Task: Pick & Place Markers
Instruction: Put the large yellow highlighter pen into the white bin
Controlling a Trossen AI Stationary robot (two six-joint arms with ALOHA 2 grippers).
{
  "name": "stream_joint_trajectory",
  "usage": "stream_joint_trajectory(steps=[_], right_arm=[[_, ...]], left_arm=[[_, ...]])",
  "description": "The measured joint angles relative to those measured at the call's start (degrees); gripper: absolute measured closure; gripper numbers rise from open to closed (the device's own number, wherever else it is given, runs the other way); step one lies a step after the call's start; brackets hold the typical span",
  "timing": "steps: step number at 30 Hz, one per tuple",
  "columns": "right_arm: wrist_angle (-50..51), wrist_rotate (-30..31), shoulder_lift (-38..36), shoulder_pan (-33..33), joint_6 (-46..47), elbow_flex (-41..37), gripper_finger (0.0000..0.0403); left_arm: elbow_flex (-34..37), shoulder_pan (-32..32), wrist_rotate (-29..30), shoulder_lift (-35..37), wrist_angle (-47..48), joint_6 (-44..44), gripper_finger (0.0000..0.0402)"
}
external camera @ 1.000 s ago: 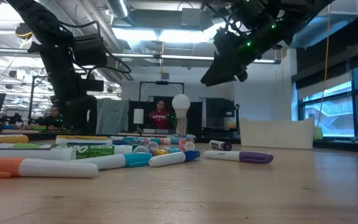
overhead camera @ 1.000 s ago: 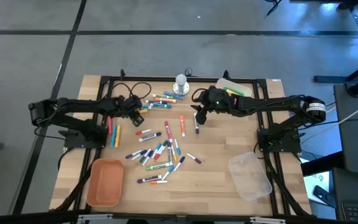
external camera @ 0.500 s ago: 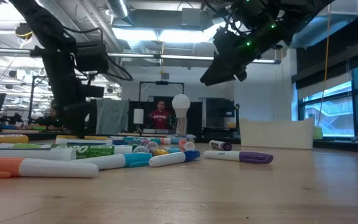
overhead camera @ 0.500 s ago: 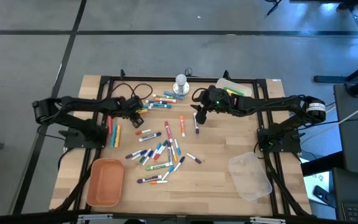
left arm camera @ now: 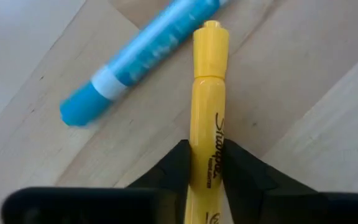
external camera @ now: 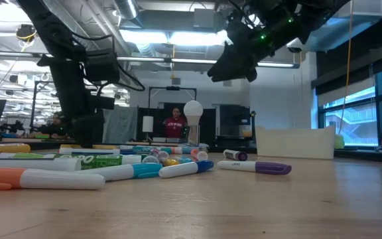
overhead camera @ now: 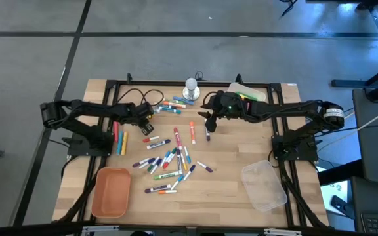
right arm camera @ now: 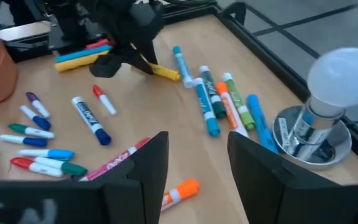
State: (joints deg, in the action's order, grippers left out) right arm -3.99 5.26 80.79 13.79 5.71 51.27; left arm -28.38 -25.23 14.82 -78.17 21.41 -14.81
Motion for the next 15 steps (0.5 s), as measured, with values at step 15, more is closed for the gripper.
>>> stream_joint_trajectory(steps=[15], right_arm=[[-16.35,-4.39,13.98,0.5,18.58,0.02,0.0237]], left_arm=[[0.24,7.43,-1.89,5.21,-8.12,-1.95,0.0339]])
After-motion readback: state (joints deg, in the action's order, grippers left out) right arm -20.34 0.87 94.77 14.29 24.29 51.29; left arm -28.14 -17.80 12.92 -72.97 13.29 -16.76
